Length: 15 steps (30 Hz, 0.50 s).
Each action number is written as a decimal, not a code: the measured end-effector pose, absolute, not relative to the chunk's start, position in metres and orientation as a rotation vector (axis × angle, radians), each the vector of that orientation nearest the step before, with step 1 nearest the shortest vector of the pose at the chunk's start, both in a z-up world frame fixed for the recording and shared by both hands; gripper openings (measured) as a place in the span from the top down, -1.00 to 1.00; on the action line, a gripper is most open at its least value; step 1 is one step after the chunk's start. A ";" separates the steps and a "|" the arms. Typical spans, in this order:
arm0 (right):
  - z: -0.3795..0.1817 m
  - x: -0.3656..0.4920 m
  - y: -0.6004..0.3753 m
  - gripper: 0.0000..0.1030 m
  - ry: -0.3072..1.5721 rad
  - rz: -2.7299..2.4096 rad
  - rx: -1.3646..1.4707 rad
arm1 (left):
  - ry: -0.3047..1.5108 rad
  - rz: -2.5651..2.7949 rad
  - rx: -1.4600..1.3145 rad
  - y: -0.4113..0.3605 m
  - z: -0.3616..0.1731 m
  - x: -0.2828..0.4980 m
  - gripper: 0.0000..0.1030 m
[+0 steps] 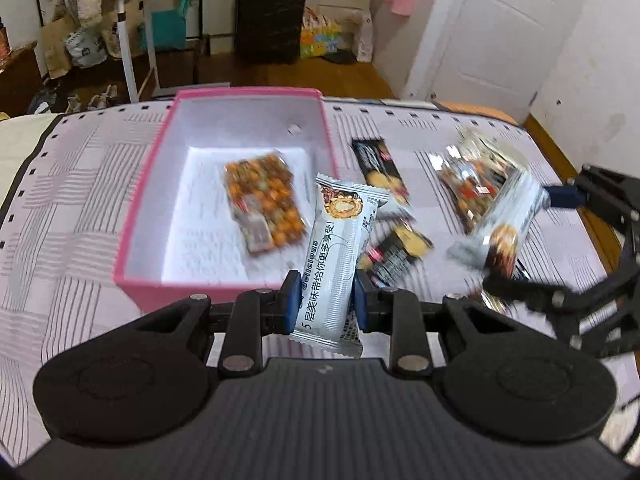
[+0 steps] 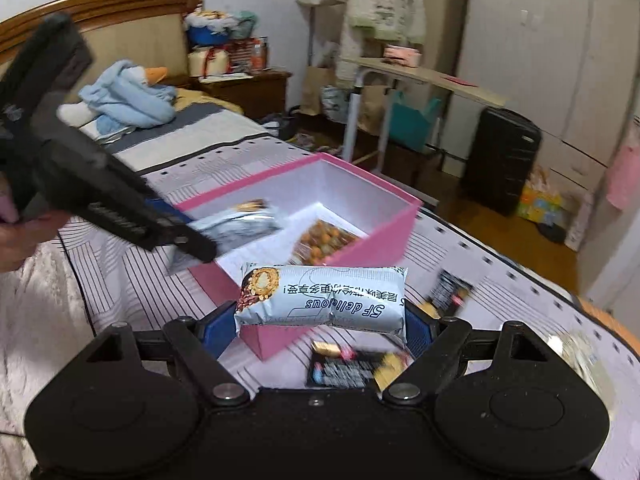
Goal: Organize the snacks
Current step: 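Carry both white biscuit bars into the pink box and release them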
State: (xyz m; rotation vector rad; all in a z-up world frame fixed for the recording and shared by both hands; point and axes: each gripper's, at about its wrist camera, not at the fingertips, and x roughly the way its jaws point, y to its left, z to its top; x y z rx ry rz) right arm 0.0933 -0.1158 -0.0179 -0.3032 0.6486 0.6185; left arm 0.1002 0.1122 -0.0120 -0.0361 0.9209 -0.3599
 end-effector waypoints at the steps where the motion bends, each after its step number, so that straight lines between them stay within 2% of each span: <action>1: -0.021 0.099 -0.107 -0.68 0.650 0.634 -0.311 | 0.917 -0.358 -0.045 0.117 -0.015 0.109 0.50; 9: -0.058 0.161 -0.053 -0.68 0.746 0.668 -0.342 | 0.990 -0.216 -0.007 0.138 -0.052 0.170 0.50; 15: -0.075 0.169 -0.036 -0.74 0.738 0.650 -0.365 | 1.018 -0.192 -0.024 0.143 -0.071 0.191 0.49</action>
